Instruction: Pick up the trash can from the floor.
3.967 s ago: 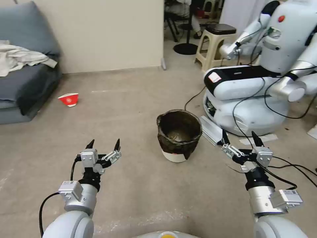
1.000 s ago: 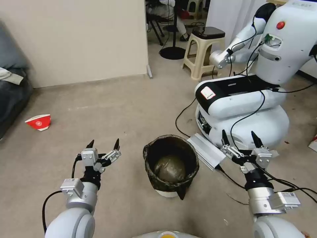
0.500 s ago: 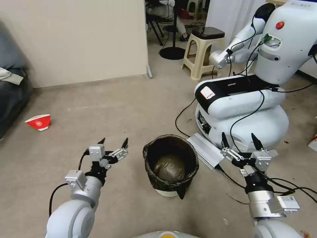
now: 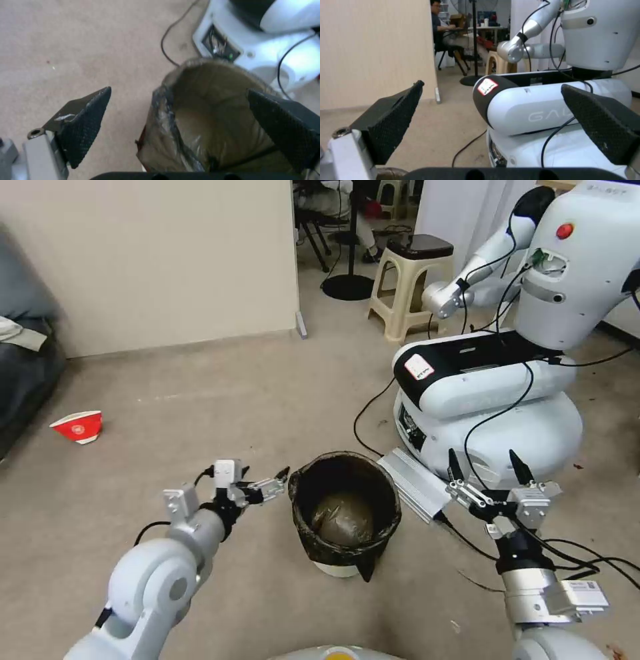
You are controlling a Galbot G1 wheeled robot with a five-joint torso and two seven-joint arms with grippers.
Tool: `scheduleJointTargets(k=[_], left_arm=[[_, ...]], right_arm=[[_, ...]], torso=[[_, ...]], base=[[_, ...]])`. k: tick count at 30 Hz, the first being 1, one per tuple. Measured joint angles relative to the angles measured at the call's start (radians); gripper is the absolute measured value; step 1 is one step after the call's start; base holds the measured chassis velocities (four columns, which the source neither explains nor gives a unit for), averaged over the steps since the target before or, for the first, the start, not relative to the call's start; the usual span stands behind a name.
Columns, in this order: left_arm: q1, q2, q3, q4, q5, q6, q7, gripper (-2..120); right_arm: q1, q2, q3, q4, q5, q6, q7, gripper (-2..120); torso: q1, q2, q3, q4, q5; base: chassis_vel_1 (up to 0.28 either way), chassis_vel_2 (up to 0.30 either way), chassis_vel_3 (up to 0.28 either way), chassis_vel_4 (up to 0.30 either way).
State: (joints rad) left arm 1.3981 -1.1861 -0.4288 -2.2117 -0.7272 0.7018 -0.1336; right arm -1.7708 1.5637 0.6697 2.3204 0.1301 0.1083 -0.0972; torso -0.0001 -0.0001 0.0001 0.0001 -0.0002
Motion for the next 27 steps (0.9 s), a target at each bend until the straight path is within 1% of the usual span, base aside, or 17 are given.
scheduleJointTargets(k=[2,5,6,10,15,21,27], left_arm=[[-0.021,-0.003,0.016,0.014,0.004,0.024,-0.009,100],[-0.039,-0.009,0.038,0.030,0.013,0.035,-0.015,100],[-0.054,-0.014,0.058,0.045,0.022,0.038,-0.034,100],[-0.074,-0.020,0.088,0.074,0.034,0.039,-0.052,100],[-0.109,-0.029,0.118,0.123,0.085,0.038,-0.064,100],[-0.150,-0.037,0.166,0.175,0.112,0.036,-0.106,100],[-0.156,-0.042,0.175,0.185,0.118,0.035,-0.118,100]], right_arm=[[0.001,0.001,0.001,0.000,0.000,-0.002,0.002,100],[0.003,0.003,0.002,-0.004,0.000,-0.003,0.004,100],[0.004,0.003,0.003,-0.006,0.000,-0.003,0.006,100],[0.006,0.004,0.004,-0.009,-0.001,-0.006,0.013,100],[0.008,0.004,0.008,-0.015,-0.001,-0.007,0.019,100],[0.010,0.003,0.009,-0.021,0.000,-0.007,0.021,100],[0.010,0.001,0.010,-0.022,0.000,-0.008,0.022,100]], torso=[[0.000,0.000,0.000,0.0000,0.0003],[0.000,0.000,0.000,0.0000,0.0002],[0.000,0.000,0.000,-0.0001,0.0004],[0.000,0.000,0.000,-0.0001,0.0003],[0.000,0.000,0.000,-0.0001,0.0003],[0.000,0.000,0.000,-0.0001,0.0002],[0.000,0.000,0.000,-0.0001,0.0002]], base=[[0.000,0.000,0.000,0.000],[0.000,0.000,0.000,0.000],[0.000,0.000,0.000,0.000],[0.000,0.000,0.000,0.000],[0.000,0.000,0.000,0.000],[0.000,0.000,0.000,0.000],[0.000,0.000,0.000,0.000]])
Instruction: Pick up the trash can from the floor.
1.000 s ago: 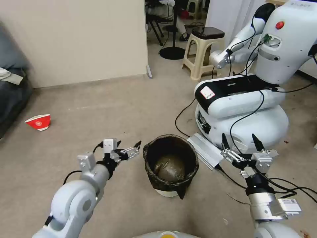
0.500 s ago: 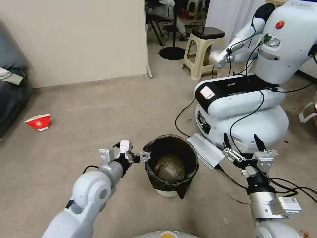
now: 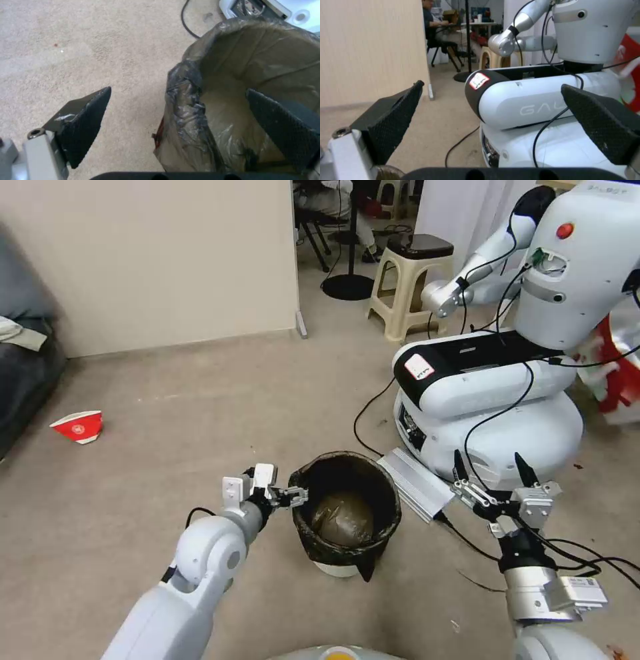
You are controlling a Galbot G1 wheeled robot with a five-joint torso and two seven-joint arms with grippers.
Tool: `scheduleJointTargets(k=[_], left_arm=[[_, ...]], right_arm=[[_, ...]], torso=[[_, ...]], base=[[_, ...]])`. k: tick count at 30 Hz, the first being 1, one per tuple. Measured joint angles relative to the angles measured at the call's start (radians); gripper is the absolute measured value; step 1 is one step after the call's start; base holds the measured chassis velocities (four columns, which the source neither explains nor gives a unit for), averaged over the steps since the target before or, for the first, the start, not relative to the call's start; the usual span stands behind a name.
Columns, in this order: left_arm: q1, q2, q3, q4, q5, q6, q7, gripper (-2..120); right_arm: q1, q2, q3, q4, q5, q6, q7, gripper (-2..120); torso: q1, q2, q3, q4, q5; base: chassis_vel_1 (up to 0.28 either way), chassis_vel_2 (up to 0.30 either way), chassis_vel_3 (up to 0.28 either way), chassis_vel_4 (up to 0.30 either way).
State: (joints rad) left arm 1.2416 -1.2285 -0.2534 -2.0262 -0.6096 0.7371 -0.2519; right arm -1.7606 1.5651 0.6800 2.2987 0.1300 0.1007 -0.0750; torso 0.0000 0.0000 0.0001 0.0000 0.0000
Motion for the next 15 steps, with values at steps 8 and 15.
scheduleJointTargets(k=[8,15], left_arm=[[-0.061,-0.010,0.074,0.076,-0.004,-0.002,-0.074,100],[-0.107,-0.026,0.132,0.128,-0.046,-0.003,-0.143,100]], right_arm=[[0.001,-0.012,0.008,-0.008,0.004,-0.001,0.011,100],[0.004,-0.022,0.014,-0.016,0.010,-0.001,0.019,100]], torso=[[0.000,0.000,0.000,0.0000,0.0000],[0.000,0.000,0.000,0.0000,0.0001]], base=[[0.000,0.000,0.000,0.000],[0.000,0.000,0.000,0.000]])
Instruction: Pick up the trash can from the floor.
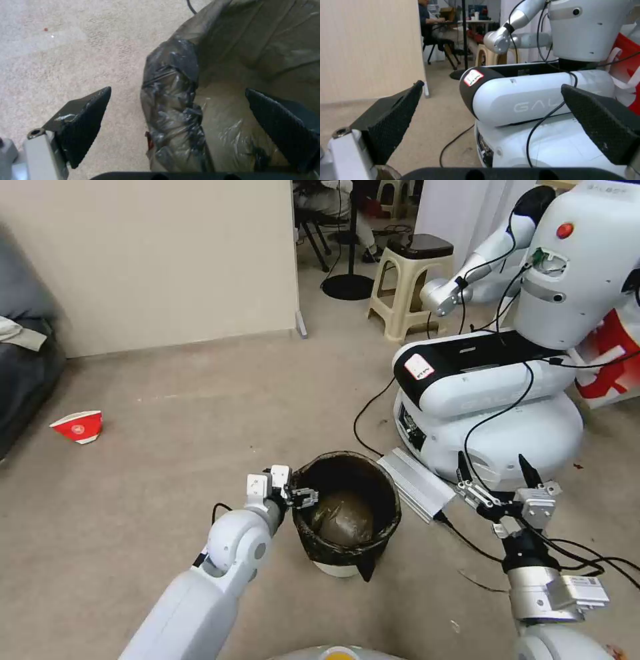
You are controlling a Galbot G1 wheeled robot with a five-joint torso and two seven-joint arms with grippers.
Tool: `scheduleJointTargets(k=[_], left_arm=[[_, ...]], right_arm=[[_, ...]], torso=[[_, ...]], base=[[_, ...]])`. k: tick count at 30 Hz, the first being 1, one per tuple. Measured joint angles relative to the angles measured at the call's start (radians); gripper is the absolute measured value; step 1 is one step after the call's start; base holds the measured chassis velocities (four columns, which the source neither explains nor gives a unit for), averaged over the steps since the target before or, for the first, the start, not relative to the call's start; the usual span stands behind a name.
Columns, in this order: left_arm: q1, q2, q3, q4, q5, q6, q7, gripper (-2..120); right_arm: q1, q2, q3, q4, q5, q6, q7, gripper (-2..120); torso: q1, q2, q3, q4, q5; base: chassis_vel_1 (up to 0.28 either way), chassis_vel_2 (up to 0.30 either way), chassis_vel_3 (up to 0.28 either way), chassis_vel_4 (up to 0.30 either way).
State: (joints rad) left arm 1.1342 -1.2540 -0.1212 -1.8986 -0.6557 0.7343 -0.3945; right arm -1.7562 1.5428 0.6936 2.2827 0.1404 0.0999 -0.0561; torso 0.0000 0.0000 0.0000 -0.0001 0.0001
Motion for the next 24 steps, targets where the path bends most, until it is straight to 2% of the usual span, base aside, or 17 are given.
scheduleJointTargets(k=[6,16,20,24], left_arm=[[-0.024,-0.001,0.026,0.023,-0.041,0.000,-0.045,100],[-0.040,0.006,0.041,0.044,-0.054,0.000,-0.065,100],[-0.040,0.010,0.043,0.049,-0.054,0.000,-0.066,93],[-0.040,0.010,0.043,0.055,-0.053,-0.001,-0.068,76]], right_arm=[[0.002,-0.002,0.006,-0.002,0.011,0.000,0.001,100],[0.006,-0.001,0.006,-0.005,0.012,-0.001,0.001,100],[0.007,0.000,0.006,-0.006,0.012,-0.002,0.001,100],[0.008,0.001,0.006,-0.009,0.012,-0.002,0.001,100]], torso=[[0.000,0.000,0.000,0.0000,0.0000],[0.000,0.000,0.000,0.0001,-0.0001],[0.000,0.000,0.000,0.0001,-0.0001],[0.000,0.000,0.000,0.0001,0.0000]], base=[[0.000,0.000,0.000,0.000],[0.000,0.000,0.000,0.000],[0.000,0.000,0.000,0.000],[0.000,0.000,0.000,0.000]])
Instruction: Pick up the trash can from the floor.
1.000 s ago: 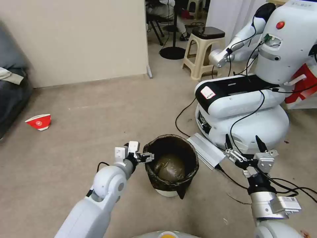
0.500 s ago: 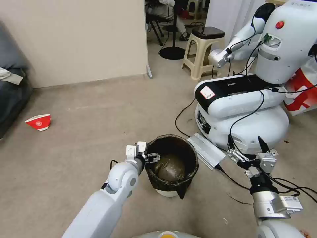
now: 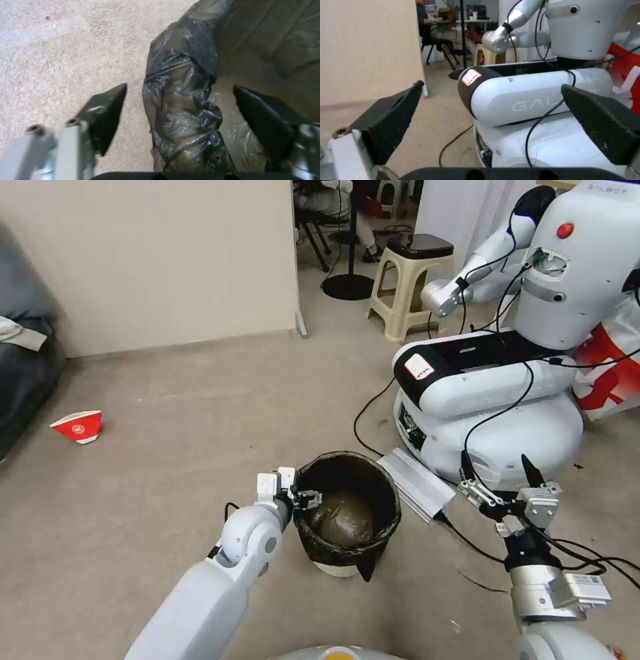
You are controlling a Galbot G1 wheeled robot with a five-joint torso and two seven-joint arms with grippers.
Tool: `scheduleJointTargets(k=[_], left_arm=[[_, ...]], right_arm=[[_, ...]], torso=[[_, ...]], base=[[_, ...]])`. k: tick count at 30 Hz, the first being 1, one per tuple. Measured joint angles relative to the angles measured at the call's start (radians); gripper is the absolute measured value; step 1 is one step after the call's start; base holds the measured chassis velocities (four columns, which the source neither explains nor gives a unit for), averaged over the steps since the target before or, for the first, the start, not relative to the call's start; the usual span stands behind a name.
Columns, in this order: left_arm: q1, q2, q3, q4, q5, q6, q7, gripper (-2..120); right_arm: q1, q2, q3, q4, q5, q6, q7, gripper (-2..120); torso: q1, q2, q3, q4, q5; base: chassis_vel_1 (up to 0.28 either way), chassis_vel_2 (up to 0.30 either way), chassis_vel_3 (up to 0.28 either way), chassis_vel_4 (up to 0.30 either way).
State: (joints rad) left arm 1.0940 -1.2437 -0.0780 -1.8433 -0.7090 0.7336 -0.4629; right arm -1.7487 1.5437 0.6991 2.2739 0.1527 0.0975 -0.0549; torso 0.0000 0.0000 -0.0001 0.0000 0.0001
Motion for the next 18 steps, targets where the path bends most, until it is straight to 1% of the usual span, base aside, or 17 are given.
scheduleJointTargets(k=[3,4,7,8,10,11,13,15,16,18], left_arm=[[0.001,0.001,-0.001,0.005,0.001,-0.001,-0.001,63],[0.001,0.001,-0.001,0.005,0.001,-0.001,-0.001,63],[0.002,0.001,-0.003,0.009,0.002,-0.001,-0.003,48],[0.002,0.001,-0.003,0.009,0.002,-0.001,-0.003,48],[0.004,0.001,-0.005,0.011,0.002,-0.002,-0.003,38],[0.004,0.001,-0.005,0.011,0.002,-0.002,-0.003,38],[0.005,0.001,-0.008,0.013,0.003,-0.002,-0.005,28],[0.005,0.001,-0.009,0.015,0.003,-0.002,-0.007,21],[0.005,0.001,-0.009,0.015,0.003,-0.002,-0.007,21],[0.006,0.000,-0.009,0.018,0.004,-0.002,-0.008,10]], right_arm=[[0.001,0.000,0.000,-0.002,0.000,0.000,0.000,100],[0.001,0.000,0.000,-0.002,0.000,0.000,0.000,100],[0.001,-0.001,-0.001,-0.004,0.000,0.000,0.001,100],[0.001,-0.001,-0.001,-0.004,0.000,0.000,0.001,100],[0.002,-0.002,-0.001,-0.006,0.000,0.000,0.001,100],[0.002,-0.002,-0.001,-0.006,0.000,0.000,0.001,100],[0.003,-0.002,-0.001,-0.008,0.000,0.000,0.001,100],[0.004,-0.002,-0.002,-0.010,0.000,0.000,0.001,100],[0.004,-0.002,-0.002,-0.010,0.000,0.000,0.001,100],[0.005,-0.002,-0.002,-0.012,0.000,0.001,0.001,100]], torso=[[0.000,0.000,0.000,0.0000,0.0000],[0.000,0.000,0.000,0.0000,0.0000],[0.000,0.000,0.000,0.0000,0.0001],[0.000,0.000,0.000,0.0000,0.0001],[0.000,0.000,0.000,0.0001,0.0000],[0.000,0.000,0.000,0.0001,0.0000],[0.000,0.000,0.000,0.0001,0.0000],[0.000,0.000,0.000,0.0001,0.0000],[0.000,0.000,0.000,0.0001,0.0000],[0.000,0.000,0.000,0.0001,0.0000]], base=[[0.000,0.000,0.000,0.000],[0.000,0.000,0.000,0.000],[0.000,0.000,0.000,0.000],[0.000,0.000,0.000,0.000],[0.000,0.000,0.000,0.000],[0.000,0.000,0.000,0.000],[0.000,0.000,0.000,0.000],[0.000,0.000,0.000,0.000],[0.000,0.000,0.000,0.000],[0.000,0.000,0.000,0.000]])
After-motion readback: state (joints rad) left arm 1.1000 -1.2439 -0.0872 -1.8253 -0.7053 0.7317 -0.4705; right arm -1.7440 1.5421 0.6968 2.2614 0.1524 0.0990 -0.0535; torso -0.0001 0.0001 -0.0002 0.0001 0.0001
